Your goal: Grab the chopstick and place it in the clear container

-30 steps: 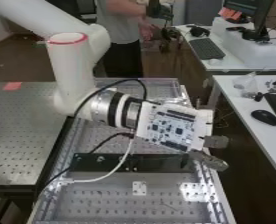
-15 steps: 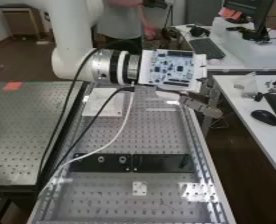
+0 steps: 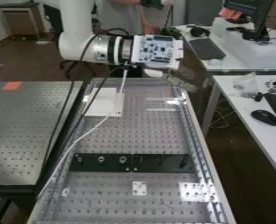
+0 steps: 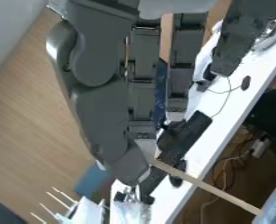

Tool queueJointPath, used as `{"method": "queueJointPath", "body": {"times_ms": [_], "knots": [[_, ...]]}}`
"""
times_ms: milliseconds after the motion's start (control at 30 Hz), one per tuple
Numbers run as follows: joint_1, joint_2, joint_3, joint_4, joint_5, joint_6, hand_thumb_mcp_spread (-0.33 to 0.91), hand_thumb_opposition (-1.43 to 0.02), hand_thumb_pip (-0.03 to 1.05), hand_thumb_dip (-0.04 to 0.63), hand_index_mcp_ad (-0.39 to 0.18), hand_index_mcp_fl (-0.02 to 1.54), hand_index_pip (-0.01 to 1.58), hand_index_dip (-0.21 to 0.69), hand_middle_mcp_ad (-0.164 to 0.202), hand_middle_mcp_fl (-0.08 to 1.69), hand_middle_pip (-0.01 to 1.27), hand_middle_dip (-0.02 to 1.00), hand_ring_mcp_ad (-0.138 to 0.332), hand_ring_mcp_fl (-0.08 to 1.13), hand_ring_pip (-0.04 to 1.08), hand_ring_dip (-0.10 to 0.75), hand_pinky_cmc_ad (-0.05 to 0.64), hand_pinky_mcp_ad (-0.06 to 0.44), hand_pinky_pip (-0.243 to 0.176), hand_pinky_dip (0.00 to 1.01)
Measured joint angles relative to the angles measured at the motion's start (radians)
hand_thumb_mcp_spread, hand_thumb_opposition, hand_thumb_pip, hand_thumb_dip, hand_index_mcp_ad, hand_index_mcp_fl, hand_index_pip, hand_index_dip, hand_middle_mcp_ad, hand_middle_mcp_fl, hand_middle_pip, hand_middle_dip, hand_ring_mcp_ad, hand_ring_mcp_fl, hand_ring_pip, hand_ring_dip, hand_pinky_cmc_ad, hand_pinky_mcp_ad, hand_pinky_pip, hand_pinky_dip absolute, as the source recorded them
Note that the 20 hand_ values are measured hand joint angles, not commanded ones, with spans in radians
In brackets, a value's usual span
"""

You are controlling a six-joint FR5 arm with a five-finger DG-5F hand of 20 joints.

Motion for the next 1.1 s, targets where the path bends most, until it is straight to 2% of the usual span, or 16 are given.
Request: {"method": "queueJointPath", "body": {"times_ms": [167,267,433,667,1000,1100], "knots": [[0.066,0.003,-0.02,-0.01,0.066,0.037,0.85,-1.07,0.42,0.298,-0.134,1.22,0.37,0.553,-0.126,1.27,0.17,0.83,0.063,0.61,0.11,0.499,0.365,0.312,-0.012,0.16],[0.095,-0.001,-0.02,-0.044,0.092,0.062,0.85,-1.07,0.42,0.298,-0.138,1.24,0.37,0.552,-0.127,1.28,0.17,0.83,0.063,0.61,0.11,0.499,0.365,0.312,-0.012,0.16],[0.108,-0.019,0.001,-0.132,0.114,0.083,0.85,-1.07,0.42,0.298,-0.126,1.24,0.36,0.562,-0.129,1.27,0.17,0.83,0.063,0.61,0.12,0.506,0.363,0.312,-0.012,0.16],[0.1,-0.042,0.046,-0.239,0.084,0.074,0.85,-1.07,0.42,0.298,-0.124,1.24,0.35,0.571,-0.131,1.28,0.17,0.83,0.063,0.61,0.12,0.506,0.363,0.312,-0.012,0.16],[0.108,-0.054,0.077,-0.289,0.083,0.089,0.85,-1.07,0.42,0.298,-0.124,1.25,0.31,0.595,-0.129,1.27,0.17,0.83,0.061,0.62,0.12,0.506,0.363,0.312,-0.012,0.16],[0.115,-0.06,0.097,-0.329,0.094,0.115,0.85,-1.07,0.42,0.298,-0.117,1.26,0.31,0.595,-0.127,1.27,0.17,0.83,0.063,0.63,0.12,0.506,0.363,0.312,-0.012,0.16]]}}
